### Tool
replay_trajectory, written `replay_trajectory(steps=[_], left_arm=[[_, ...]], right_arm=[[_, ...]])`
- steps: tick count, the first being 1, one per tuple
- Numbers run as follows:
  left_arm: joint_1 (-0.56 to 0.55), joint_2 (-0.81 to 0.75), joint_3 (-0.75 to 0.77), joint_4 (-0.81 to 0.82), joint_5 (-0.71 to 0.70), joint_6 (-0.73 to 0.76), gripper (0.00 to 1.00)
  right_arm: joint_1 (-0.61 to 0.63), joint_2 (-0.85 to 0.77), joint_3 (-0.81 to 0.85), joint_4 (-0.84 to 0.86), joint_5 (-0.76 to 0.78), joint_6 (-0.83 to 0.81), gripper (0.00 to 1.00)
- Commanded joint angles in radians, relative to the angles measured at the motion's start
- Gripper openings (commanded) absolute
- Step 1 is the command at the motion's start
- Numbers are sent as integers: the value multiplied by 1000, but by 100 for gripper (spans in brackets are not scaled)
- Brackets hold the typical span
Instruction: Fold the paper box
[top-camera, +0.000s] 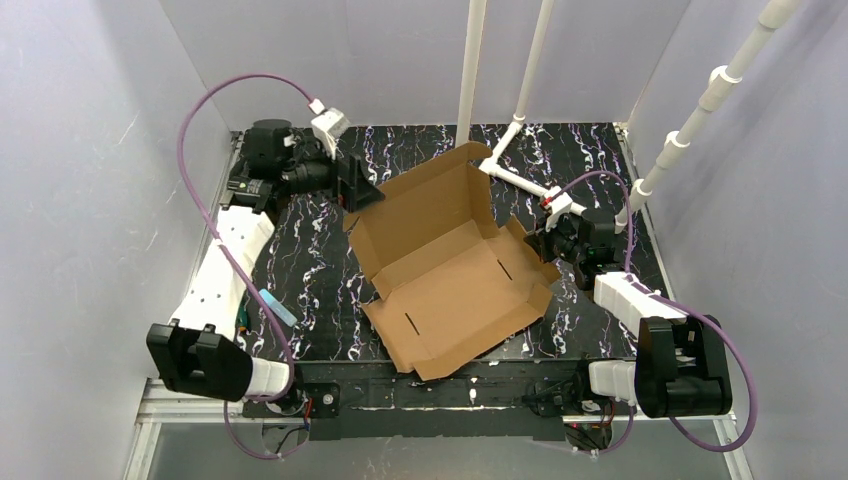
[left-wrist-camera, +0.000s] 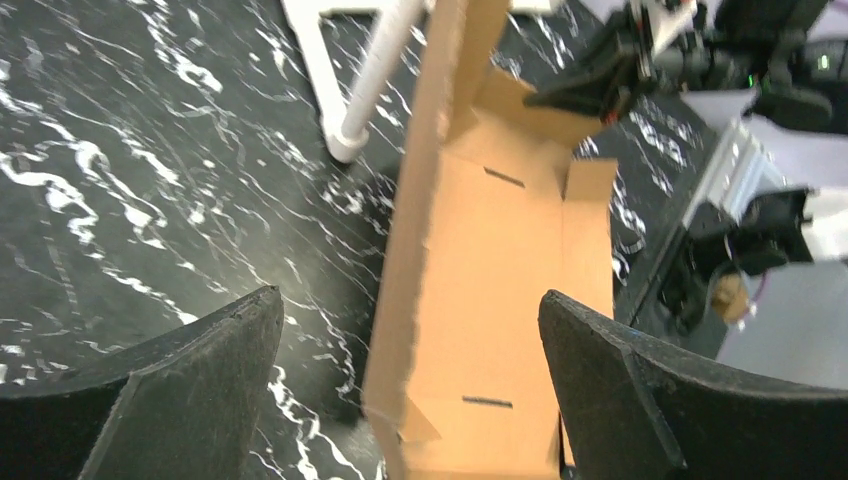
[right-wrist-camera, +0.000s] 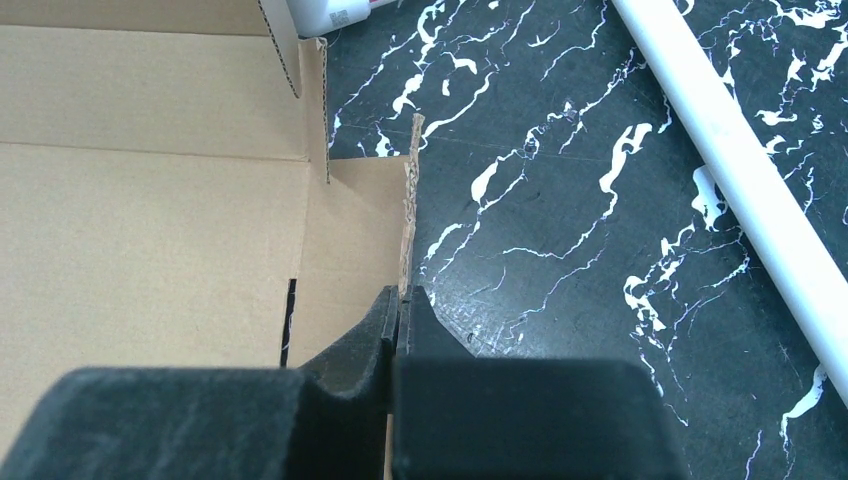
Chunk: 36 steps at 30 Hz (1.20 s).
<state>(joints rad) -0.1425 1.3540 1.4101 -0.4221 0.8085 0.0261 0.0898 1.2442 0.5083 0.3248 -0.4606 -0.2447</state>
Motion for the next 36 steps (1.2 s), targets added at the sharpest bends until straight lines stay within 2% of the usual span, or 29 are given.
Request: replay_trajectory(steps=[1,5,9,11,16,21,25,27,31,32,36], left_arm=[[-48,-92,-75,-79,-28,150,98],[-47,-146,-211,36,-50,129,98],[-47,-143,-282,119,-64,79,96],[-48,-147,-312,167,-71,38,90],[-51,-146,-350,235,-73,-9,67],[-65,-192,-464,403,-97,-74,60],[-79,-185,-487,416,-114,-83,52],[-80,-181,-490,416,-116,-83,43],[-80,-180,-488,416,-117,-89,5],[-80,-183,-485,416,-121,-88,0],[-80,-212,-480,437,-109,-72,0]], right_arm=[[-9,-8,4,62,-31,-5,1],[-12,-3,8,57,-33,-4,1],[-14,-3,10,52,-36,-1,1],[-17,-2,12,48,-40,0,1],[-19,4,16,46,-44,7,1],[-19,8,17,46,-47,9,1],[-22,11,21,42,-49,13,1],[-21,11,21,41,-49,13,1],[-24,14,22,39,-52,14,1],[-24,14,22,39,-52,14,1],[-28,14,25,35,-61,16,1]])
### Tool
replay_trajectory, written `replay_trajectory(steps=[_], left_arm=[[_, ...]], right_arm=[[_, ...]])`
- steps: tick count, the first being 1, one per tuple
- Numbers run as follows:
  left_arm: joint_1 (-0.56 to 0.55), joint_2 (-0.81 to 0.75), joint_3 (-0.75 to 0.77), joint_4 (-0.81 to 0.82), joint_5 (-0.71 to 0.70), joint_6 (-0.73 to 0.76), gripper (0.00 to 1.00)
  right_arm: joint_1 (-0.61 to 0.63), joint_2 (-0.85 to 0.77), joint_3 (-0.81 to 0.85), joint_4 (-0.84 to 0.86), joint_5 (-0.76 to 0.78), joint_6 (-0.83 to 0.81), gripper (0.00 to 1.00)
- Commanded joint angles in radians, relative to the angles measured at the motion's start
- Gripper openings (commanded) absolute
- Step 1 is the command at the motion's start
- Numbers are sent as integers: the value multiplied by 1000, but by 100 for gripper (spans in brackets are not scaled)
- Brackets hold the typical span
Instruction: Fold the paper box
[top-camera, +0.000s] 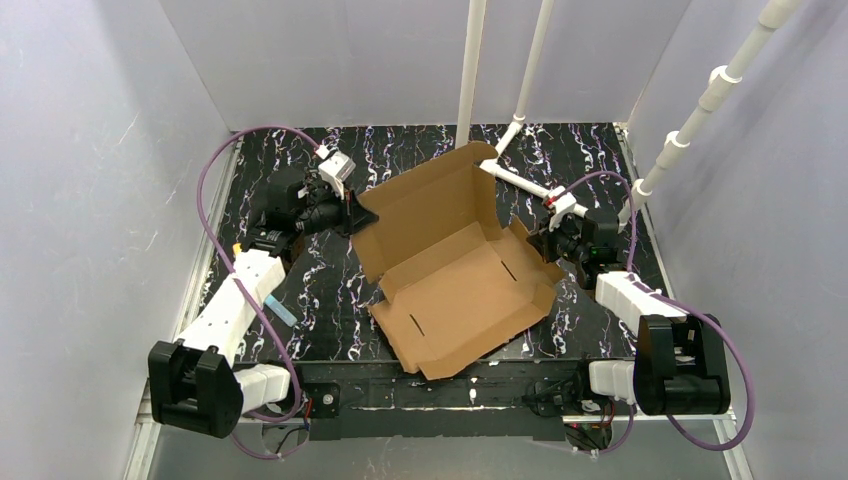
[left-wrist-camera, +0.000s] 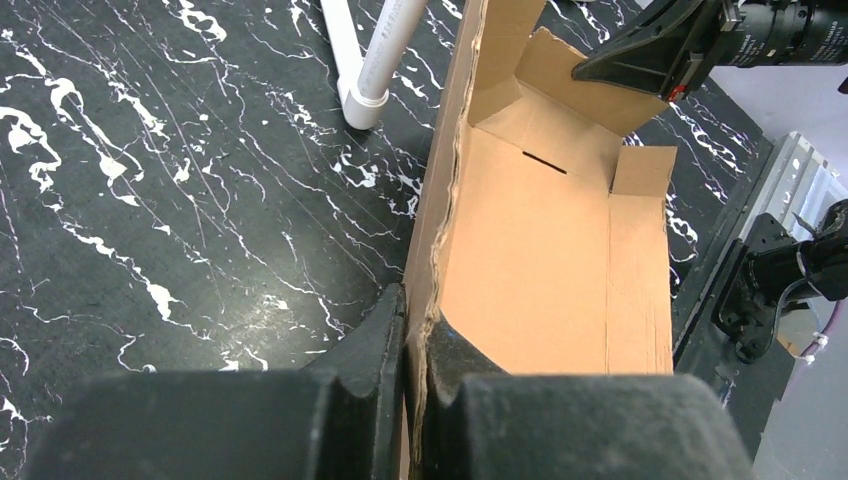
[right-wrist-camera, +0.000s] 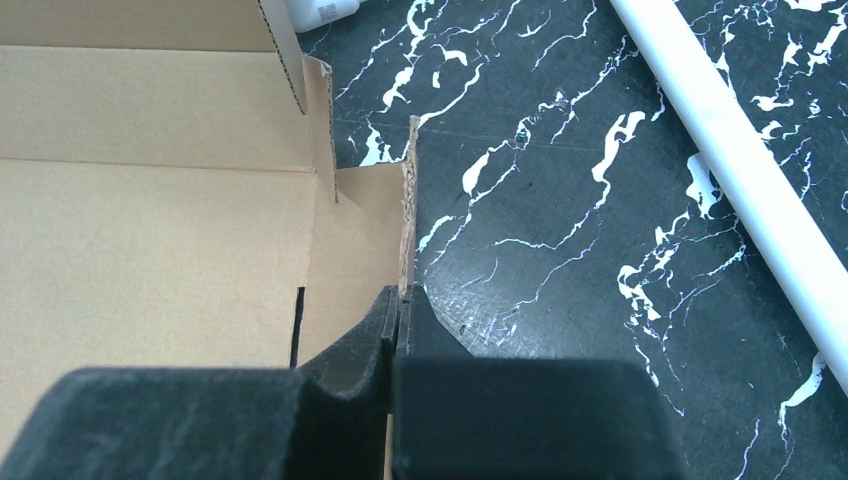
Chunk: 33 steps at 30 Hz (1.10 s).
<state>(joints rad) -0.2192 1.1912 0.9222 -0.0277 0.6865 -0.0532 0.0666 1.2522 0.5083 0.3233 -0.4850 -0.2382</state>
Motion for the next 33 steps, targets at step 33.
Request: replay_trajectory(steps=[33], left_arm=[[-81,-365,60,122,98,347,0]], right_arm=[[105,176,-61,811,-239,181,1]])
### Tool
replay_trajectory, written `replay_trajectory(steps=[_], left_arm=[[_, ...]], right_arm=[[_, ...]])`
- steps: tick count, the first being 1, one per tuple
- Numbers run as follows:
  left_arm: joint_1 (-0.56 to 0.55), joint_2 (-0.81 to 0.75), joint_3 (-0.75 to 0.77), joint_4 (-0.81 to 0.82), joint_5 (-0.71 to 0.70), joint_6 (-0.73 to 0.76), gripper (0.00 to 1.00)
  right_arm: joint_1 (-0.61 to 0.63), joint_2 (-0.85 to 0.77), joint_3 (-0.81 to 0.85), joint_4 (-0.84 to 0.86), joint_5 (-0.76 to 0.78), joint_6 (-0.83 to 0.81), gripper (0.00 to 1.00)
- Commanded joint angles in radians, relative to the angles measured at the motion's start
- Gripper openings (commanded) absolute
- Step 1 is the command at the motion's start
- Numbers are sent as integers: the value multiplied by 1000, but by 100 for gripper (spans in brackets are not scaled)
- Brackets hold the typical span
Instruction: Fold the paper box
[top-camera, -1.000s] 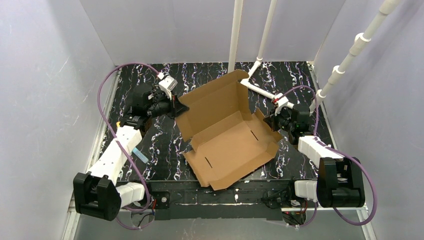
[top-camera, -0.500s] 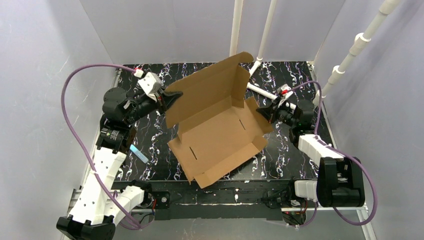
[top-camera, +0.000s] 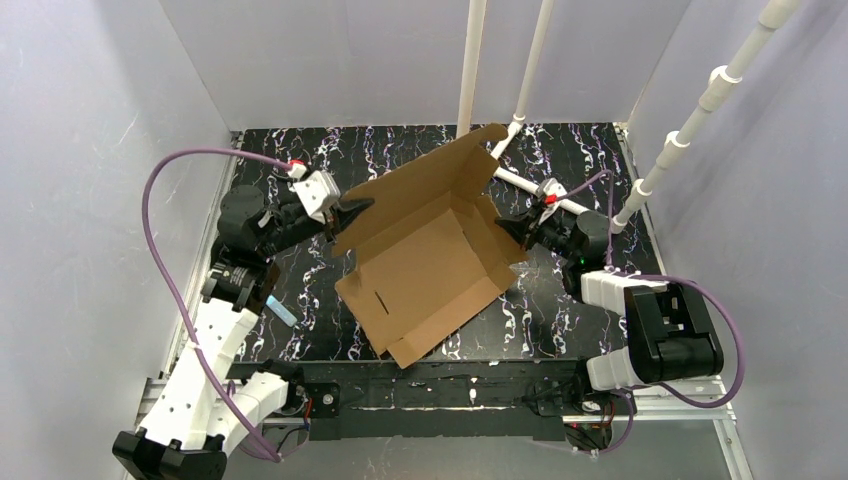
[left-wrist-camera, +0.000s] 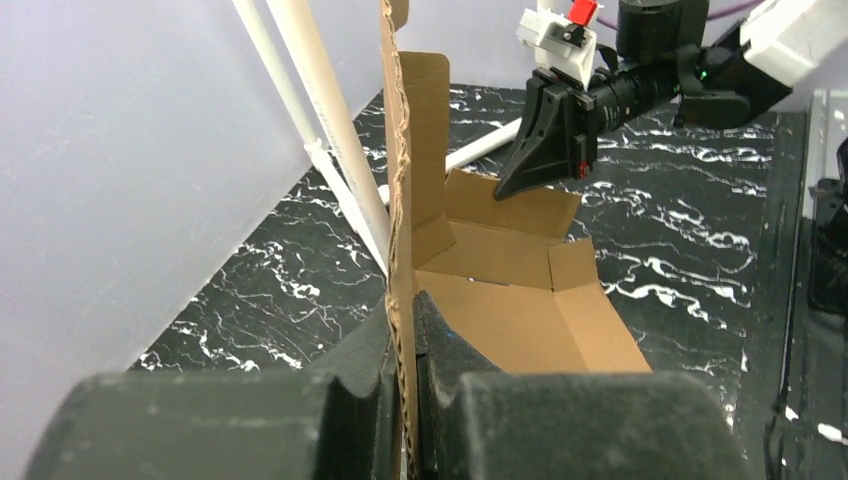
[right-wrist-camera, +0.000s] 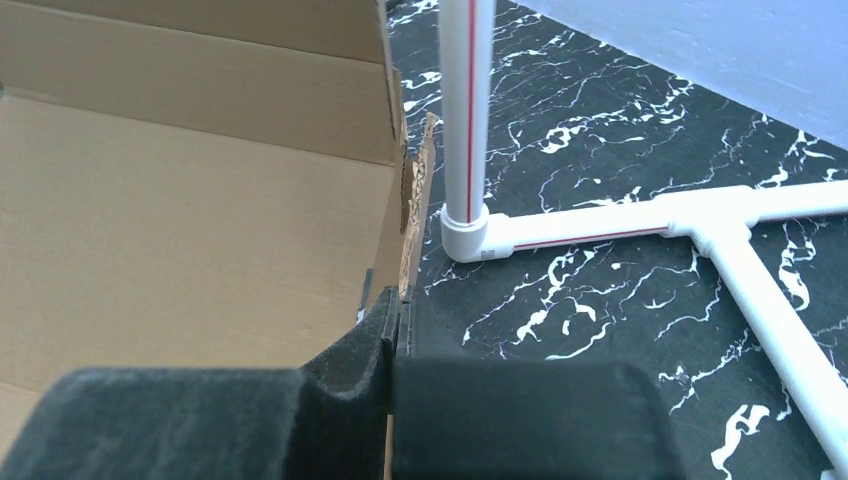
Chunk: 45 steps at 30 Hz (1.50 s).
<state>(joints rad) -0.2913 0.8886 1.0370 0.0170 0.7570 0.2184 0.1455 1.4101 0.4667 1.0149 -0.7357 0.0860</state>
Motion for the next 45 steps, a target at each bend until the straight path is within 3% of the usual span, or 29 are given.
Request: replay_trajectory(steps=[1,6,12,17,26,39,45], left_arm=[[-9,-68,-67,84,25,89,0],[-19,-88,-99,124,33,85,0],[-51,-149,-175,157,25,59,0],[-64,-201,-222,170,14,41,0],[-91,-207,-235,230,-85,-68,0],[-101,-155,-202,227,-127,-141,0],[-105,-155,-187,220,-230,-160,0]], right_arm=[[27,26,-25,133,20,-146,1],[26,28,-68,197,22,-139,1],[13,-4,-101,80,-57,-230,1],[8,-110,-87,-160,-105,-379,4],[14,-154,-93,-168,-136,-433,1],[89,-187,84,-691,-82,-852,1],[115,-199,110,-773,-25,-915,1]])
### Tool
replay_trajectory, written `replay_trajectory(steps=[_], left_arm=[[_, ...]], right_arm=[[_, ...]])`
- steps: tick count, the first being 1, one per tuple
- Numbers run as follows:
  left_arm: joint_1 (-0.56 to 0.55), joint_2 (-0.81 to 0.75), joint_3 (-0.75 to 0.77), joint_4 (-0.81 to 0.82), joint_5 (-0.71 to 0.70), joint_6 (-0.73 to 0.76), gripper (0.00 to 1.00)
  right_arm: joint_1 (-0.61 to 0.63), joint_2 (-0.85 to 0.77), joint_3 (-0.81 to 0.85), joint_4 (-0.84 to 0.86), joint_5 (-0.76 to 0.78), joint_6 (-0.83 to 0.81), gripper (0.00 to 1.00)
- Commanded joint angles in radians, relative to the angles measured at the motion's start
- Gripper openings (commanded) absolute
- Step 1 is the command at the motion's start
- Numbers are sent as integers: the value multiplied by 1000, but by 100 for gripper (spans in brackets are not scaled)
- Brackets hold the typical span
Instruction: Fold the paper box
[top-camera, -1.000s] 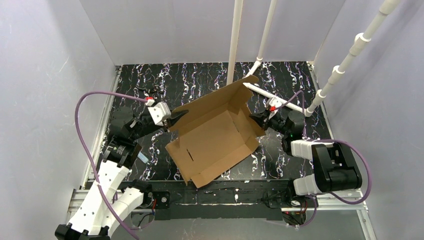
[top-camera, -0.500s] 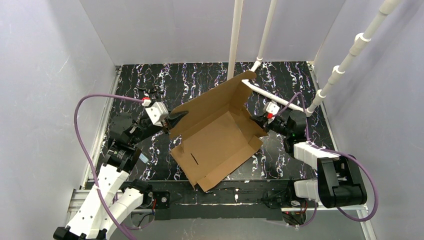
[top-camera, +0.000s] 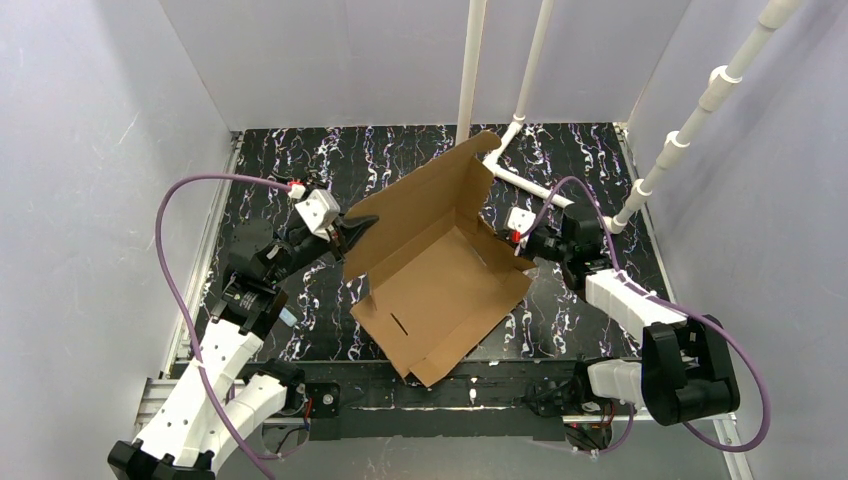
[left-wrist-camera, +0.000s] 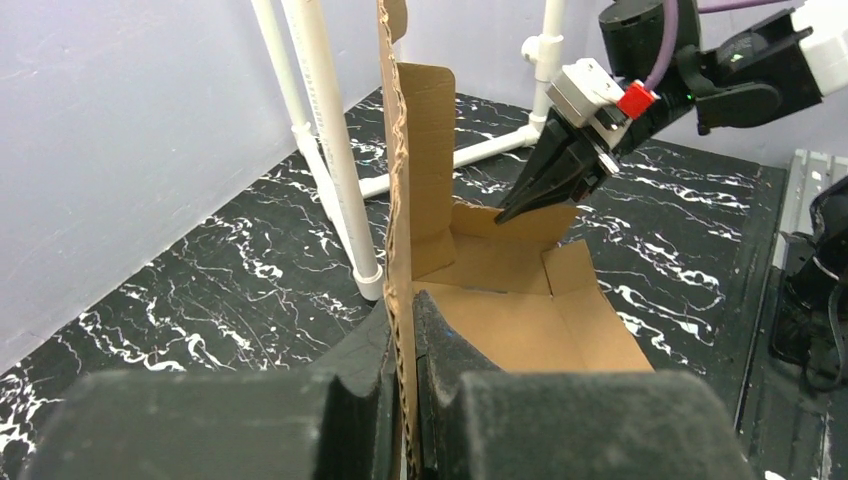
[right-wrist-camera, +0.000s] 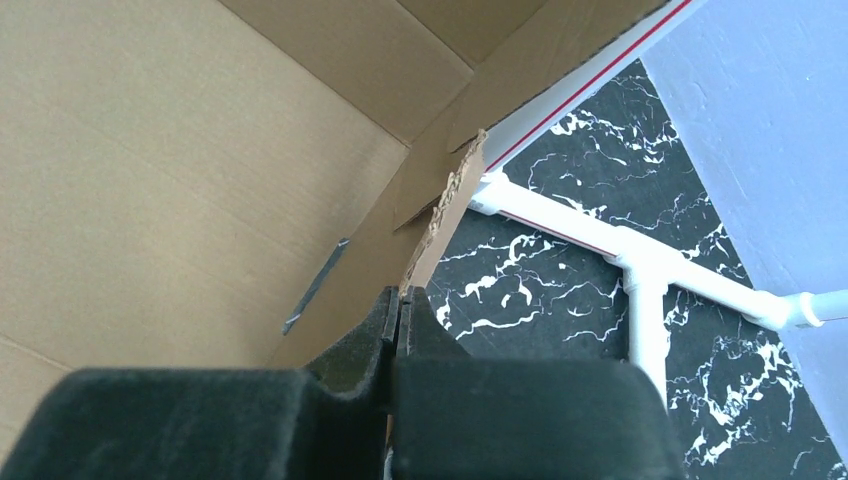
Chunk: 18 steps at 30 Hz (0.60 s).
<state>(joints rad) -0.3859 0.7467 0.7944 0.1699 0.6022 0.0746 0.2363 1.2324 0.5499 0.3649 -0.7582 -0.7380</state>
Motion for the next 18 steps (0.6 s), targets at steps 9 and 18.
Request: replay_trajectory(steps=[9,18], left_arm=[[-10,-20,57,47,-153,-67,0],[-11,-9,69,38,-81,-67,0]], right_arm=[[48,-31,7,-105,46,-81,1],[129,-19,77,-236,127,-183,1]])
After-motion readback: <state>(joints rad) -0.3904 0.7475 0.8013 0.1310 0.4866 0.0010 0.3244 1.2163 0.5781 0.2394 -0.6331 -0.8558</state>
